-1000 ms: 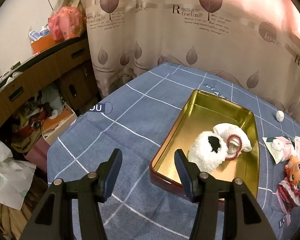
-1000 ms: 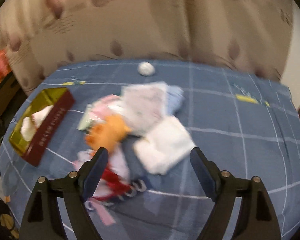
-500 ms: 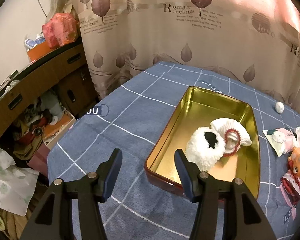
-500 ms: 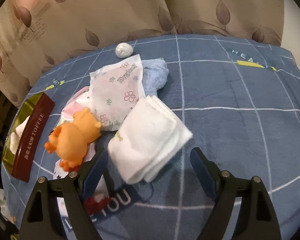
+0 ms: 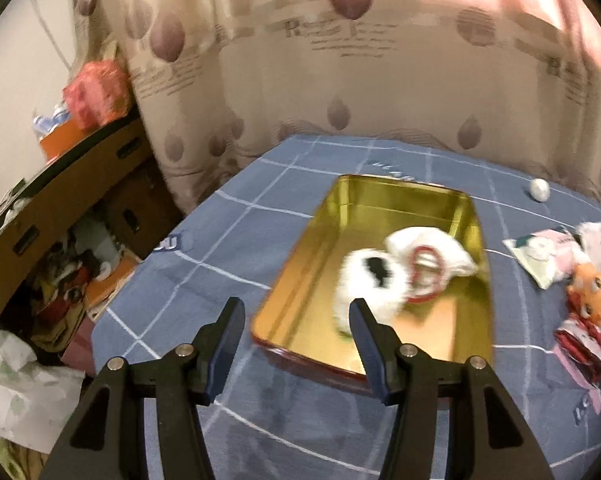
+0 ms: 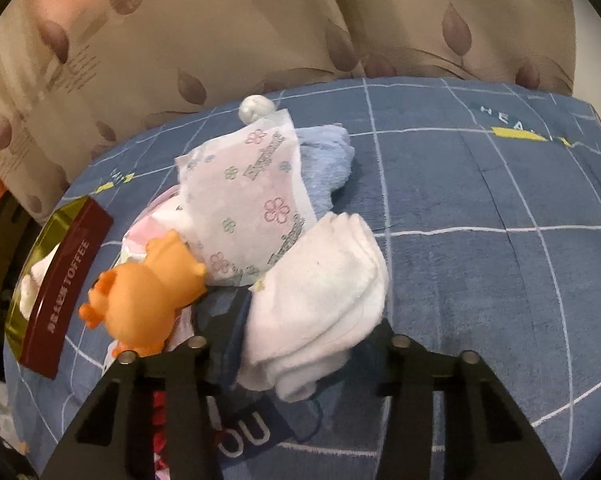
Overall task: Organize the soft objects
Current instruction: 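Move the right gripper to the folded white cloth and grasp it, then grasp the orange toy figure with the left gripper while the right gripper lifts the white cloth, then carry the orange toy into the tin and open the left gripper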
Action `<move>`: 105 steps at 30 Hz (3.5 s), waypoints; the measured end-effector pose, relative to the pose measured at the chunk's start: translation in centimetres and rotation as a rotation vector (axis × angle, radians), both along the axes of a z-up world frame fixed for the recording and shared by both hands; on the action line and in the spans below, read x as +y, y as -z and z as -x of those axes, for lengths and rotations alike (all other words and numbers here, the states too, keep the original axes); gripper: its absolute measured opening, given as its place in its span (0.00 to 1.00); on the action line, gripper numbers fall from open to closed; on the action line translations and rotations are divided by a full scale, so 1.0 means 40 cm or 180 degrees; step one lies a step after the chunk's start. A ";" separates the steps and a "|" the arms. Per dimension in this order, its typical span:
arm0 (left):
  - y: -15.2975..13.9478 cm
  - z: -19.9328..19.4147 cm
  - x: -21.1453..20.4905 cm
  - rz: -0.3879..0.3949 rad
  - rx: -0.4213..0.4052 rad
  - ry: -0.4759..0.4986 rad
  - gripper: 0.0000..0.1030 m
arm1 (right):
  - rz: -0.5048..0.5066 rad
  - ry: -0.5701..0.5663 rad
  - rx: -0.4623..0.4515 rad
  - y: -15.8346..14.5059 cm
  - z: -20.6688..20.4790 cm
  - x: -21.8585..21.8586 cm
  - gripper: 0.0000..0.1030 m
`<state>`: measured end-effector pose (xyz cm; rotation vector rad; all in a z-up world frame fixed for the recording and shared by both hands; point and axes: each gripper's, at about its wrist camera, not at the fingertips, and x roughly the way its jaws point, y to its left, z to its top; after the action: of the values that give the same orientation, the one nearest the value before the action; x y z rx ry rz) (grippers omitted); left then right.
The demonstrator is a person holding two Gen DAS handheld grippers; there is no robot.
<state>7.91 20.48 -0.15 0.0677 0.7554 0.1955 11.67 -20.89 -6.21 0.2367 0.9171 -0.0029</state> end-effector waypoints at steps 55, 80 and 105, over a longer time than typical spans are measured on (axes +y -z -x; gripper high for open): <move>0.109 -0.162 -0.650 0.0822 0.0705 0.1799 0.43 | 0.0348 -0.0033 -0.0042 0.022 0.085 -0.064 0.36; 0.000 -0.100 -0.585 0.0698 0.0406 0.1938 0.43 | 0.0347 -0.0036 -0.0042 0.022 0.084 -0.063 0.36; -0.062 -0.236 -0.180 0.0437 0.0226 0.0881 0.43 | 0.0357 -0.0042 -0.0041 0.022 0.084 -0.060 0.37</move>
<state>17.36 13.27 2.35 0.0483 0.8198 -0.1227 8.30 -23.30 -7.09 0.1262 0.9028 -0.0404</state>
